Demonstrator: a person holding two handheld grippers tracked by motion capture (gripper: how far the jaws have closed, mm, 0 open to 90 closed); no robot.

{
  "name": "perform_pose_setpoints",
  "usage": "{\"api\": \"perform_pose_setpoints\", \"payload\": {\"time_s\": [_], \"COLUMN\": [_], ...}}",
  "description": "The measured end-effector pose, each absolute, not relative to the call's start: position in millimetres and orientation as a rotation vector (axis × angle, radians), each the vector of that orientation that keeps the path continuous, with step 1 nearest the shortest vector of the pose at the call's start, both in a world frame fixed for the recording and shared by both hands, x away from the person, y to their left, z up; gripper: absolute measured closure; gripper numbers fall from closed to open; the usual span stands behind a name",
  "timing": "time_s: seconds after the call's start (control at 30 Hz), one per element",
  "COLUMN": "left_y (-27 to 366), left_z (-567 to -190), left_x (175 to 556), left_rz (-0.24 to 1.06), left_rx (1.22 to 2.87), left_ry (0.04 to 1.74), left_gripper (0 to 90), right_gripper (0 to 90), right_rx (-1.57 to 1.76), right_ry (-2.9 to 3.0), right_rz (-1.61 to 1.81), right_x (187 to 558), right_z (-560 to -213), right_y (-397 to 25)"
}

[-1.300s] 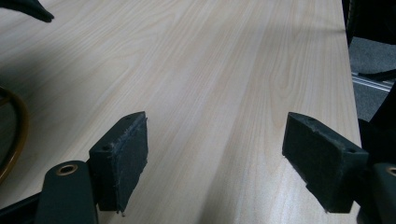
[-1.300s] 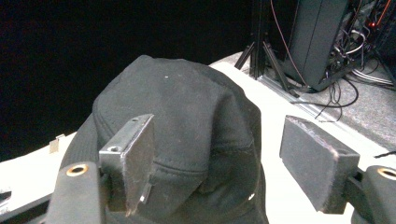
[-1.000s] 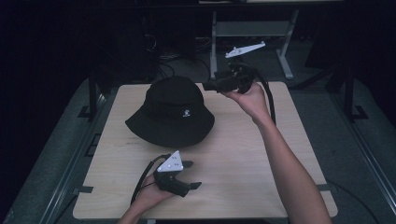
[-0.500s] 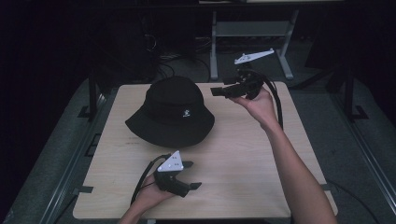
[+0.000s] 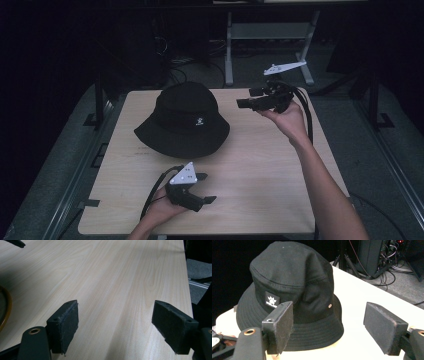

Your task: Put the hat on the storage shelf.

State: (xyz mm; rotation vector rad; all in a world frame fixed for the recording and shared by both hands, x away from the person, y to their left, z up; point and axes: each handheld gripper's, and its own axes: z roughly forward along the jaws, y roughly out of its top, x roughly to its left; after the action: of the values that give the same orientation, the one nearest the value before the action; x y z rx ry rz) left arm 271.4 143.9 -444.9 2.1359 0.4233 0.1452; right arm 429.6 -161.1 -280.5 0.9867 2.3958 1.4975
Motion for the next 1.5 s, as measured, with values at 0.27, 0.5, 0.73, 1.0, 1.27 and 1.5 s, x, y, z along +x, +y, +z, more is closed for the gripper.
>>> {"api": "perform_pose_setpoints", "payload": {"time_s": [0.27,0.5,0.73,1.0,1.27,1.5], "left_y": [143.8,144.2,143.8,143.6,141.8,141.4], "left_z": [-445.1,-445.3,-445.6,-445.9,-446.6,-447.1], "left_x": [271.1,271.6,271.6,271.8,271.2,271.6], "left_rz": [0.140,0.146,0.142,0.140,0.134,0.130], "left_rx": [2.140,2.147,2.152,2.154,2.151,2.154], "left_ry": [0.427,0.423,0.425,0.426,0.426,0.429], "left_gripper": [20.9,20.9,20.7,20.5,20.4,20.4], "right_gripper": [23.1,23.0,22.9,22.8,22.5,22.5], "right_rx": [1.000,1.014,1.049,1.077,1.107,1.123], "right_ry": [2.396,2.402,2.398,2.386,2.392,2.398], "right_rz": [1.495,1.496,1.501,1.530,1.518,1.512], "right_x": [424.3,419.1,415.3,408.7,400.5,394.4], "right_z": [-287.5,-295.1,-306.9,-318.7,-333.9,-346.7], "right_y": [-170.7,-178.9,-189.4,-200.6,-211.0,-219.3]}}
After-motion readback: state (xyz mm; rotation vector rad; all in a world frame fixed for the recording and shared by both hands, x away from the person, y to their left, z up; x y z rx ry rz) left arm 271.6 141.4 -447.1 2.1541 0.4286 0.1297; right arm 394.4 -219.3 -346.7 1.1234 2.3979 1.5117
